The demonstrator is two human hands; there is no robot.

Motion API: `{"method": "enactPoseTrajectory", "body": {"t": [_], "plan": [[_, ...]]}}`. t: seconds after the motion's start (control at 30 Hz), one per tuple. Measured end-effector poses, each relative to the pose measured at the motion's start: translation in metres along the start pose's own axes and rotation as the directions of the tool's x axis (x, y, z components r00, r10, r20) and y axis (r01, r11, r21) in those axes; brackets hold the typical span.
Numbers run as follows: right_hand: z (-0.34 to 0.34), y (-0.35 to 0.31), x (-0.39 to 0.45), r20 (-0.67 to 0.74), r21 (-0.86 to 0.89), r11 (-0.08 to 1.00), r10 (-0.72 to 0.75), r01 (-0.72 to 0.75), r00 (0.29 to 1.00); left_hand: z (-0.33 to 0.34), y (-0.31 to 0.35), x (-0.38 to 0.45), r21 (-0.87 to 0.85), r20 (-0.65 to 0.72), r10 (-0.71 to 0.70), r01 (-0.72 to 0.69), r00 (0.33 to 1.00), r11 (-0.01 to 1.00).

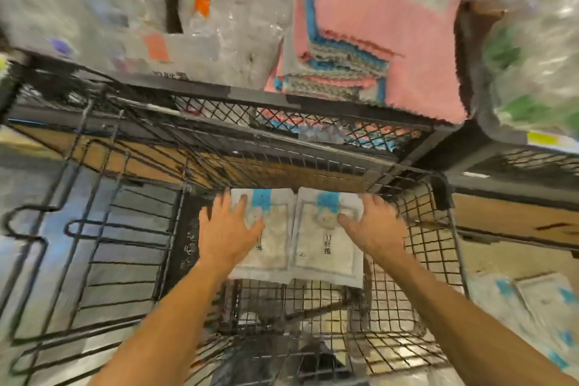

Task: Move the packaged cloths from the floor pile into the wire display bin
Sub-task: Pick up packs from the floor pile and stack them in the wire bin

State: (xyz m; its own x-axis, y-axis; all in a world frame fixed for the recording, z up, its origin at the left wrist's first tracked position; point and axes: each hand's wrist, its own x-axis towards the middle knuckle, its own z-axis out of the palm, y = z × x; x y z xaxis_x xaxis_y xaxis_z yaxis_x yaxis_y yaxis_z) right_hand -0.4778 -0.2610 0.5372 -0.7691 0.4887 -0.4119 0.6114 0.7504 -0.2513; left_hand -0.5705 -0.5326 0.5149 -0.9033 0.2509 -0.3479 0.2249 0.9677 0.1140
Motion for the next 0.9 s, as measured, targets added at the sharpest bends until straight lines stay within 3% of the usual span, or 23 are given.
{"method": "enactPoseTrajectory", "body": {"t": [0.23, 0.53, 0.73, 0.9], "plan": [[-0.128, -0.018, -0.065, -0.054, -0.036, 0.994, -0.104, 0.103, 0.993, -0.144, 0.035, -0.056, 0.025, -0.079, 0.072, -0.070, 0.994, 0.997], [-0.231, -0.004, -0.173, -0.255, -0.039, 0.998, -0.063, 0.055, 0.965, -0.271, 0.060, -0.121, 0.020, -0.197, 0.137, -0.136, 0.971, 0.991], [-0.259, 0.031, -0.262, -0.392, 0.078, 0.994, 0.097, -0.072, 0.915, -0.299, 0.092, -0.153, 0.088, -0.309, 0.377, -0.369, 0.873, 0.925], [-0.260, 0.069, -0.345, -0.437, 0.165, 0.955, 0.296, -0.248, 0.849, -0.287, 0.132, -0.187, 0.118, -0.246, 0.556, -0.545, 0.794, 0.830]]}}
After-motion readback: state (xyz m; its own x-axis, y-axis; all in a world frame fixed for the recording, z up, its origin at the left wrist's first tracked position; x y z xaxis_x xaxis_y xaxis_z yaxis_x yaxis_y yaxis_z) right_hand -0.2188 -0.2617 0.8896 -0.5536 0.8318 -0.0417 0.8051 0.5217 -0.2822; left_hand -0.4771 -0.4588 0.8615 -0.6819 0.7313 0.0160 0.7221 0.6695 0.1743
